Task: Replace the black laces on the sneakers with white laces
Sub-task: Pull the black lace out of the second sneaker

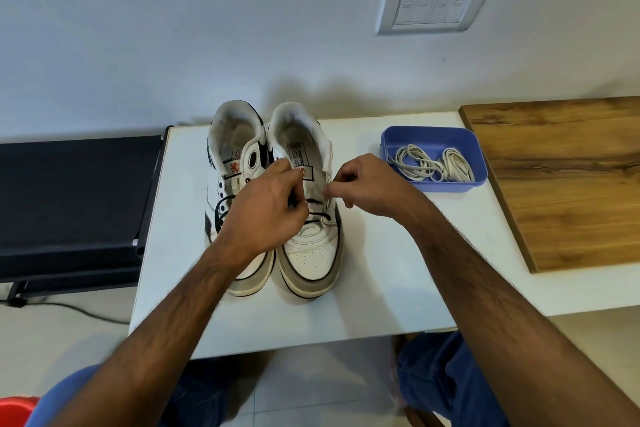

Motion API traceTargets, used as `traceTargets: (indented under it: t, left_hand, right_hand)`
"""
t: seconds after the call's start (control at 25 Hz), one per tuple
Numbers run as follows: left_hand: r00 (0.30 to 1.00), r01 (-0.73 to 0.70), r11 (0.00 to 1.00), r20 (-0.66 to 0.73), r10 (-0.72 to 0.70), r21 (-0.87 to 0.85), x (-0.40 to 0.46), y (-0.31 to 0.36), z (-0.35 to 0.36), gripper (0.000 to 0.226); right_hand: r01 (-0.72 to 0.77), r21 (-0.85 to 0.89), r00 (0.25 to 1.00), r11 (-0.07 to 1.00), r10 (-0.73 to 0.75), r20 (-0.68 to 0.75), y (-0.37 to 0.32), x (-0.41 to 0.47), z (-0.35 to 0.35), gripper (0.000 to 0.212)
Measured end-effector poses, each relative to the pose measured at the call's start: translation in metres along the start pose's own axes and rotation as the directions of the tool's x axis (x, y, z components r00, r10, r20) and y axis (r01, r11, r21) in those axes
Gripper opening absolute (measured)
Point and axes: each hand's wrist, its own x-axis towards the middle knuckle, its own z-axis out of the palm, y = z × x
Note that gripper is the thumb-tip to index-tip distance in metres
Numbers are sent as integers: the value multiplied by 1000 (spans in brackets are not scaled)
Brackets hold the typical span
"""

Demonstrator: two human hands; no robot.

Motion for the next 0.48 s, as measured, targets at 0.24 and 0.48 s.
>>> traceTargets:
  t: [0.24, 0.48]
  left_hand:
    - [991, 127, 769, 108, -76, -626, -2, -9, -48, 11]
    - [814, 291, 955, 537, -221, -49, -23, -23, -102, 34]
  right_hand:
    - [-3, -35, 1000, 999, 3, 18, 1, -2, -2, 31]
    - [61, -268, 990, 961, -92, -106, -5, -7, 1, 40]
